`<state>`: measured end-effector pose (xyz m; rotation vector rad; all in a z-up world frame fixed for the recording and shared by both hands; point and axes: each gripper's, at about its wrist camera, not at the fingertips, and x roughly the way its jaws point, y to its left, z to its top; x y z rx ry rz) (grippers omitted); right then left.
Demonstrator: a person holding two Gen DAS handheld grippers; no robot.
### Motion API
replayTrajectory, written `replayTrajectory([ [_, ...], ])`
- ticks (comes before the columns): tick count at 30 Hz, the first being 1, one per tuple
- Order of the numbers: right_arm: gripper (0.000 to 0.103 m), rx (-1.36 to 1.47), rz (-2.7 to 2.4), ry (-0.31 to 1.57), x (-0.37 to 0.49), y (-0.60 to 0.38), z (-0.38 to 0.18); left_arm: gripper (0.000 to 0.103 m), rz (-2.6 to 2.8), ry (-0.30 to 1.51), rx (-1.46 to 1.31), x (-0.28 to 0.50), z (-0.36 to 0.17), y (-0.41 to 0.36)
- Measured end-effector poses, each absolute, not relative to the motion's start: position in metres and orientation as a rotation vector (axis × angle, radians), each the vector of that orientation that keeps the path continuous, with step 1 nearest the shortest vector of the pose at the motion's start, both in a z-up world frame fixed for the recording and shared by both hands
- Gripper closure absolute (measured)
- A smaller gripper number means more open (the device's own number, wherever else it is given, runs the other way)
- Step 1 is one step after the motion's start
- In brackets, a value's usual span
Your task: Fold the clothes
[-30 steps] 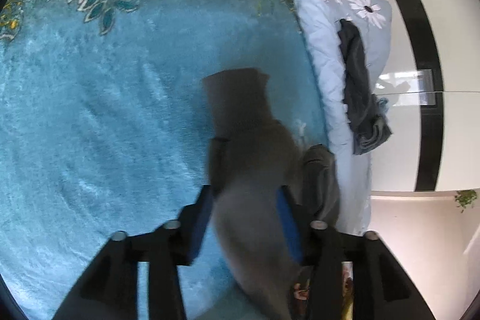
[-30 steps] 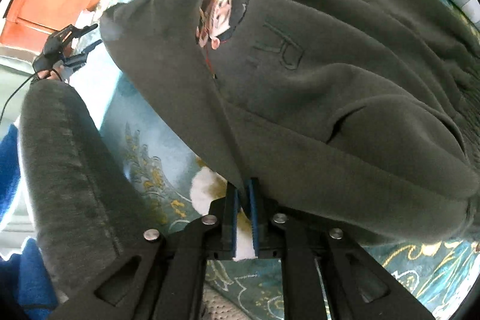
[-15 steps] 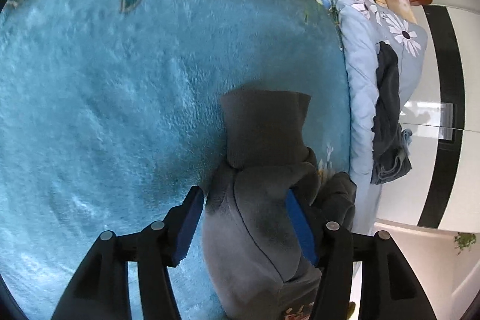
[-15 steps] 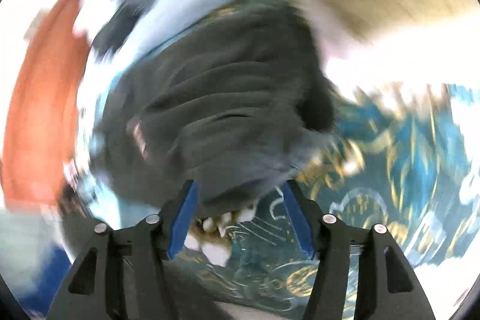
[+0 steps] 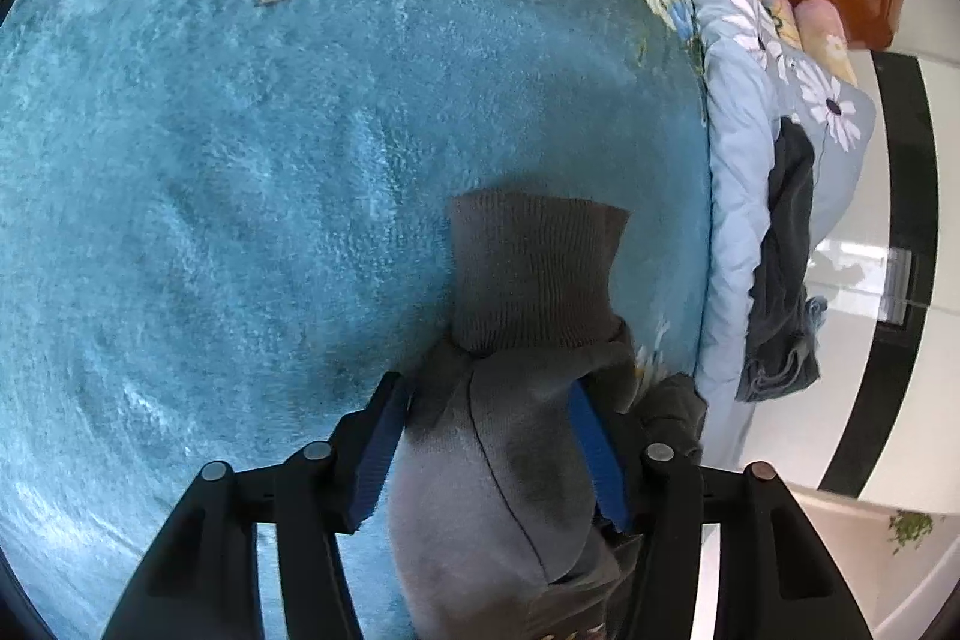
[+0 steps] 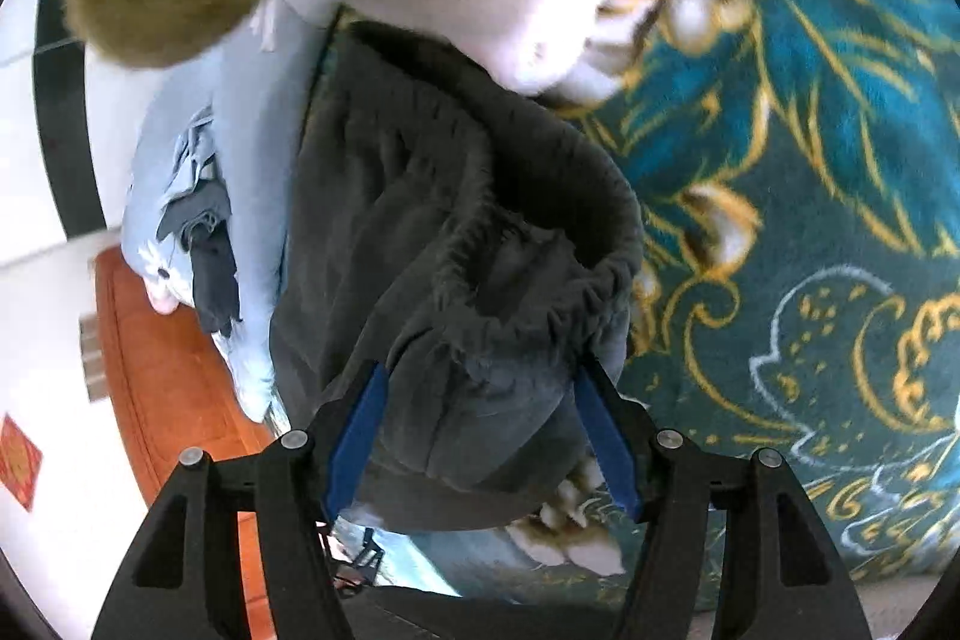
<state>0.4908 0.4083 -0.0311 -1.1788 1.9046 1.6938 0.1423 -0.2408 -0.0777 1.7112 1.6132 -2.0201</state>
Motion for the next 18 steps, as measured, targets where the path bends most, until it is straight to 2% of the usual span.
replayTrajectory([
  [1, 0.054, -1.195, 1.691, 1.886, 0.488, 0.408, -0.030, 0.055, -2.027, 1.593, 1.716, 0.141, -0.076, -0.239],
  [3, 0.063, -1.251, 1.705, 1.822, 0.479, 0.402, -0.027, 0.072, -2.040, 1.552, 1.726, 0.138, -0.074, -0.236],
  [4, 0.070, -1.270, 1.721, 1.794, 0.475, 0.400, -0.024, 0.075, -2.053, 1.533, 1.728, 0.137, -0.072, -0.235],
  [6, 0.076, -1.297, 1.773, 1.750, 0.465, 0.399, -0.015, 0.085, -2.086, 1.515, 1.726, 0.134, -0.066, -0.233],
  [10, 0.081, -1.280, 1.946, 1.721, 0.443, 0.399, 0.018, 0.089, -2.237, 1.515, 1.691, 0.117, -0.031, -0.234],
  [15, 0.081, -1.189, 2.314, 1.600, 0.423, 0.392, 0.076, 0.089, -2.574, 1.461, 1.550, 0.104, 0.038, -0.245],
  [18, 0.081, -1.358, 2.236, 1.531, 0.431, 0.385, 0.037, 0.089, -2.633, 1.257, 1.611, 0.110, 0.040, -0.250],
])
